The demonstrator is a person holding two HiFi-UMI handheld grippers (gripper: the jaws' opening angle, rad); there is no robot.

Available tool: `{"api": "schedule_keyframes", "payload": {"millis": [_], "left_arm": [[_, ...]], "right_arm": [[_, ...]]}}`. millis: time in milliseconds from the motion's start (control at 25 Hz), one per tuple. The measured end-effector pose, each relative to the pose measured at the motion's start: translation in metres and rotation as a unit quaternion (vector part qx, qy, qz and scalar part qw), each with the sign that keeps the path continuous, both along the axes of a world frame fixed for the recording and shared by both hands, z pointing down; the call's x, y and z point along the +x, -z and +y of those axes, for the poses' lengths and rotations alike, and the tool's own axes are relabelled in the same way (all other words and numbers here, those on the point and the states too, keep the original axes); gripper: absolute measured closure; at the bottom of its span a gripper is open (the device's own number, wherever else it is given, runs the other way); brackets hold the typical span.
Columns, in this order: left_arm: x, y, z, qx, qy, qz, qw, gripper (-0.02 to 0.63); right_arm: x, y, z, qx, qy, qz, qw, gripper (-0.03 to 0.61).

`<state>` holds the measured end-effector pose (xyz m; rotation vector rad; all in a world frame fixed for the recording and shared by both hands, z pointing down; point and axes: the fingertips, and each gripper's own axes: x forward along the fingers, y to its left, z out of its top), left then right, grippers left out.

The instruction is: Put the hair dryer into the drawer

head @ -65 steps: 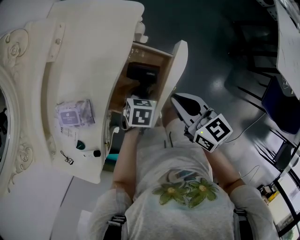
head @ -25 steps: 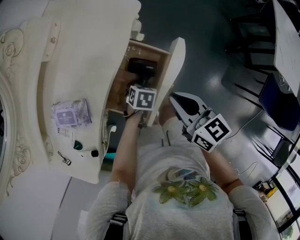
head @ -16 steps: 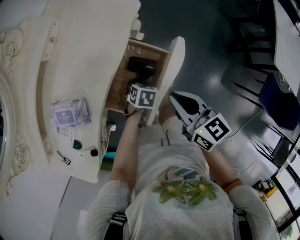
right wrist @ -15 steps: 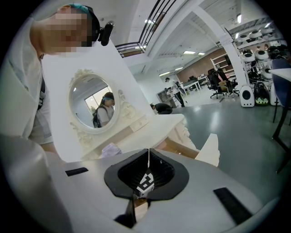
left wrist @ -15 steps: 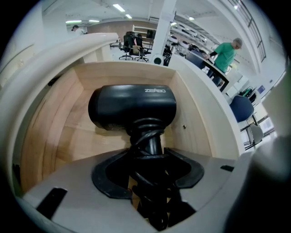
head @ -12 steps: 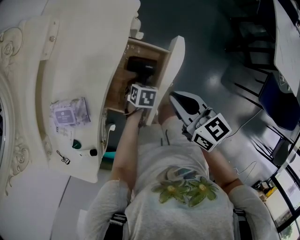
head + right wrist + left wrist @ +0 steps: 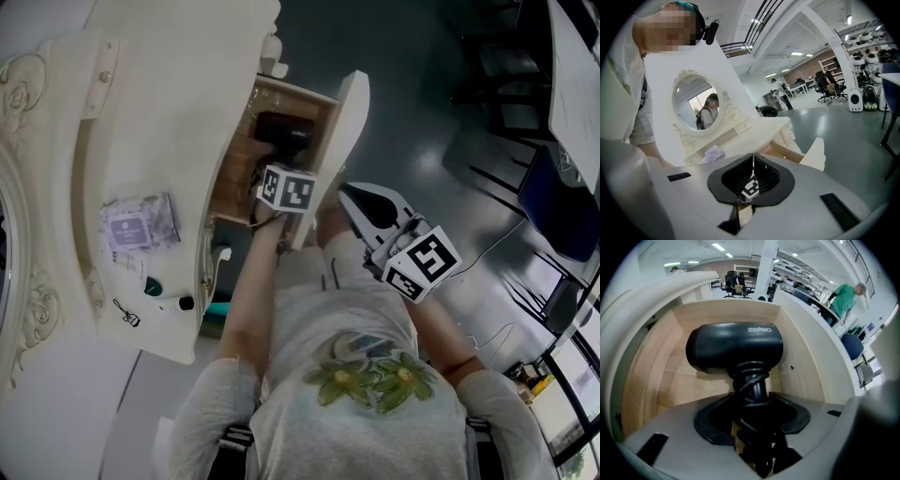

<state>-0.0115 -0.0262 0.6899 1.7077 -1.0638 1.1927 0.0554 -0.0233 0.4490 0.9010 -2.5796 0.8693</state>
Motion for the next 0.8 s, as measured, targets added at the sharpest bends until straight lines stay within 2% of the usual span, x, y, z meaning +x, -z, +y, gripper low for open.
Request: {"api": "schedule_keyframes", "payload": {"millis": [240, 440, 560, 800], "left_arm": [[0.0, -0.002, 0.0, -0.012, -0.012, -0.016, 0.9997, 0.391], [-0.002, 0.001, 0.0, -0.002, -0.008, -0.026, 0.9996, 0.385], [-0.002, 0.007, 0.001, 0.007, -0.022, -0.031, 0.9992, 0.38], [-0.003, 0.036, 0.001, 0.027, -0.039, -0.019, 0.9987, 0.373]], "right_arm": [[0.002, 0.004, -0.002, 0.005, 0.001, -0.002, 1.0, 0.555], [0.005, 0.009, -0.001, 0.008, 0.004, -0.001, 1.0, 0.555], [0.006, 0.011, 0.001, 0.008, 0.006, -0.001, 1.0, 0.555], [0.005, 0.014, 0.004, 0.008, 0.012, -0.004, 1.0, 0.555]]}}
